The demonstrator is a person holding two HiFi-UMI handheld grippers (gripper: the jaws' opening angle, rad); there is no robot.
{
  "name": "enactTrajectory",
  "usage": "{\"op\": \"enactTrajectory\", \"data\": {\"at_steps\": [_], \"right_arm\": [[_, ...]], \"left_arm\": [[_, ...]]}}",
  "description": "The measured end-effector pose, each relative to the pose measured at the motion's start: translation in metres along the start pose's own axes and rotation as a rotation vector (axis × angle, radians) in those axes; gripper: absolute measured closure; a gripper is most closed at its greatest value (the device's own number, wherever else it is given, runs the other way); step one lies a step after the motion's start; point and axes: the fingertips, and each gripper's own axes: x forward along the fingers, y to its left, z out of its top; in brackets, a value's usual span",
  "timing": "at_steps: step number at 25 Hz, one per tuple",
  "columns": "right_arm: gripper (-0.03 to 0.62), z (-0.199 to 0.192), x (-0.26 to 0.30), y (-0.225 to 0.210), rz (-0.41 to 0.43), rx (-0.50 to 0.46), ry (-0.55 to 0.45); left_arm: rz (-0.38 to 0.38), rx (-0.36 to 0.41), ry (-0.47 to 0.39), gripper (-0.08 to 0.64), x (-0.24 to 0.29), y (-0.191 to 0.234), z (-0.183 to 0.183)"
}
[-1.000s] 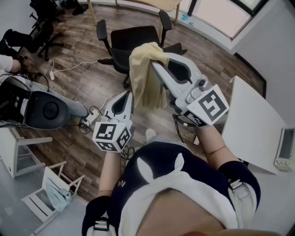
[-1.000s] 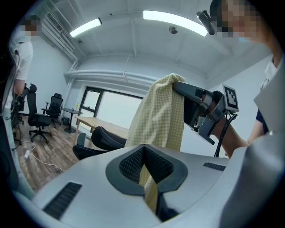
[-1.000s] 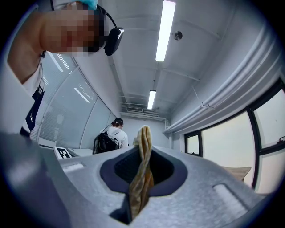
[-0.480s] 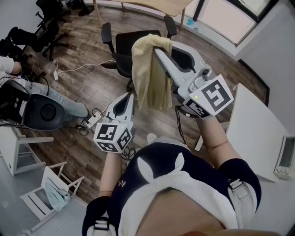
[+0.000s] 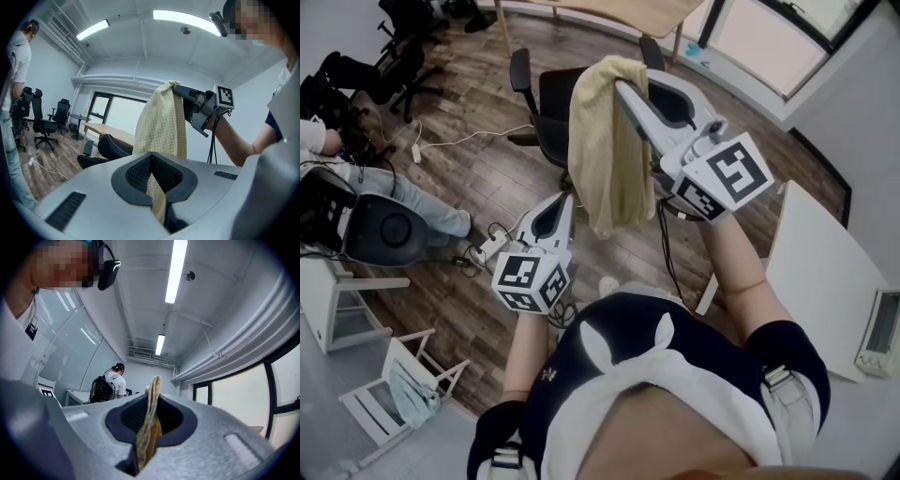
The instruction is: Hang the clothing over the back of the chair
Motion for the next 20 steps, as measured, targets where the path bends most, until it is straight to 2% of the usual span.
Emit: {"op": "enactTrajectory", "data": {"at_steps": [9, 20], "right_arm": [[0.554, -0.024, 0.019, -0.02, 0.041, -0.065, 0.068], [0.554, -0.045, 0.042, -0.023, 0.081, -0.075, 0.153]], "left_arm": [[0.023, -0.013, 0.01, 0.554, 0.013, 0.009, -0.004], [0.045, -0.022, 0.012, 0.554, 0.009, 0.027, -0.002]]}}
